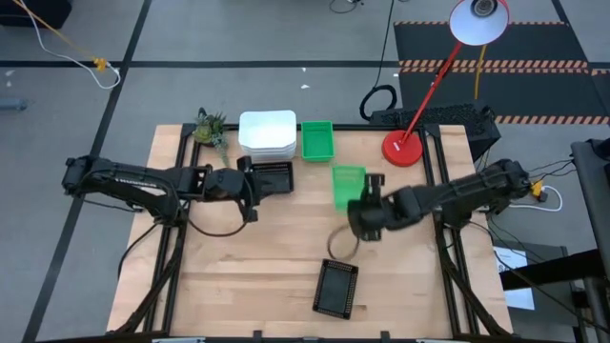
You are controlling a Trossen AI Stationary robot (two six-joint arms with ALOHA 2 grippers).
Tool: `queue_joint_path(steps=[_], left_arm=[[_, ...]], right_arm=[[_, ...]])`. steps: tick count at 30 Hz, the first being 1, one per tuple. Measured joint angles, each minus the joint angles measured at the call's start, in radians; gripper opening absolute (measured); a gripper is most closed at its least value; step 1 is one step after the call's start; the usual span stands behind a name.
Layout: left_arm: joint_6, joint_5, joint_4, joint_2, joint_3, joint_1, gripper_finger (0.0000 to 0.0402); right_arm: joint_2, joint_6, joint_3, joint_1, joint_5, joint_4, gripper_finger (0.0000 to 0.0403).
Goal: Stack baskets by color
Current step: Stack the bottom green bin on top of the top green bins
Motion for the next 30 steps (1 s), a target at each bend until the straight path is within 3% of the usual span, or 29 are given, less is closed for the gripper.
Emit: queue_joint_path(steps=[14, 30], left_arm=[[-0.047, -0.004, -0.107, 0.002, -0.001, 0.04, 0.0131], [-0.05, -0.006, -0.075, 0.006, -0.001, 0.046, 0.0131]], right_arm=[[0.0, -0.43, 0.067, -0.343, -0.011, 0.28, 0.0], [0.096, -0.678, 0.069, -0.479, -0.012, 0.509, 0.0]])
